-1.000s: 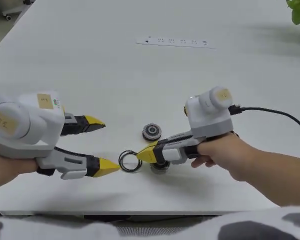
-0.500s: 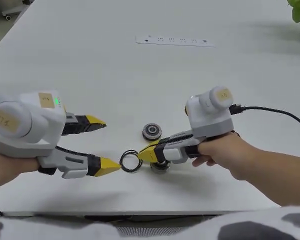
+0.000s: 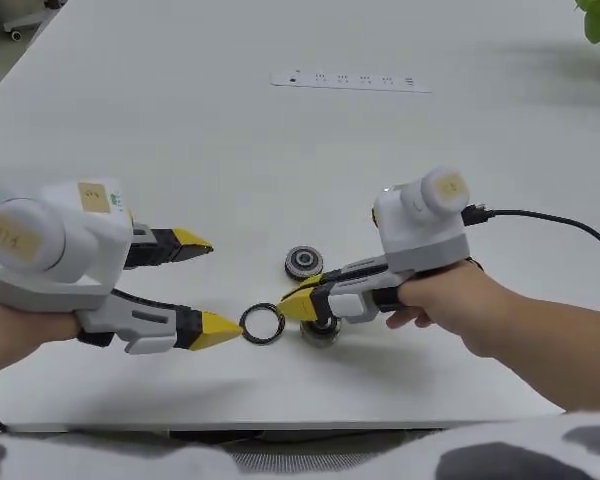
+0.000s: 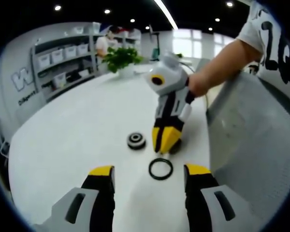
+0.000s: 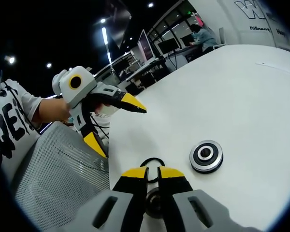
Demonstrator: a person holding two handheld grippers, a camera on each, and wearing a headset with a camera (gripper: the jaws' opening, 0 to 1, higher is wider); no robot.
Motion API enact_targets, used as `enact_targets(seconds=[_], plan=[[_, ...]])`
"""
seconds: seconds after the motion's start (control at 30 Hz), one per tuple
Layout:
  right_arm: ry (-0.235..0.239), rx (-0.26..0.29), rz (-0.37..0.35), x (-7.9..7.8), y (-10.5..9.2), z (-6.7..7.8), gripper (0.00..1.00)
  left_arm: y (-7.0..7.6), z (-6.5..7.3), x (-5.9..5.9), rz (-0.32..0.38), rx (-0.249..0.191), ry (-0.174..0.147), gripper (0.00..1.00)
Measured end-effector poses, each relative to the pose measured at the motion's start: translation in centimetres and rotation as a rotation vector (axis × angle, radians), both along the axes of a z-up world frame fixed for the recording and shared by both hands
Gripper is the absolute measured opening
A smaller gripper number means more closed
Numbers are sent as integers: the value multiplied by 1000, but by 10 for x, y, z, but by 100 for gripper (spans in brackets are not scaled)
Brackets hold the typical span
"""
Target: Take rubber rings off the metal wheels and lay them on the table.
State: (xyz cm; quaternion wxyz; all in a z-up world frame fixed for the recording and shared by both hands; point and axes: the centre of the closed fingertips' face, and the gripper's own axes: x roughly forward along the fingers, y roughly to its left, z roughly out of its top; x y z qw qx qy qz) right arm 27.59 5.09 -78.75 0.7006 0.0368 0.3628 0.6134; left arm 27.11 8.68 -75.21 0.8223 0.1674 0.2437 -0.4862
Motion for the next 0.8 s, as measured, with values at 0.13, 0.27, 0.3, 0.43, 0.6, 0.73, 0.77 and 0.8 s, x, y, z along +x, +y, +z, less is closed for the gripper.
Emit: enact_targets(seconds=[0.13,0.27,0.3,0.43,0.6,0.73,0.77,0.8], plan=[[-10,6,-15,6,-5,1,5,0,0,1,0,2,0,58],[-20,16,-36,14,-9,5,5,0,1,4,1,4,-1,58],[-23,18,-40,15,-10,6,5,0,1,4,2,5,-2,58],[-40,21,-54,22,-13,9,5,-1,3,8,6,4,-2,57],[-48,27,-76,29,-17,12,5,0,4,14,11,2,-3,57],[-61,33,-94,34,-19,17,5,-1,4,20,22,-6,1,56],[-65,33,-97,35,-19,17,6,-1,5,22,24,-8,2,56],[-68,34,-101,37,-20,18,6,-2,5,23,25,-9,2,56]])
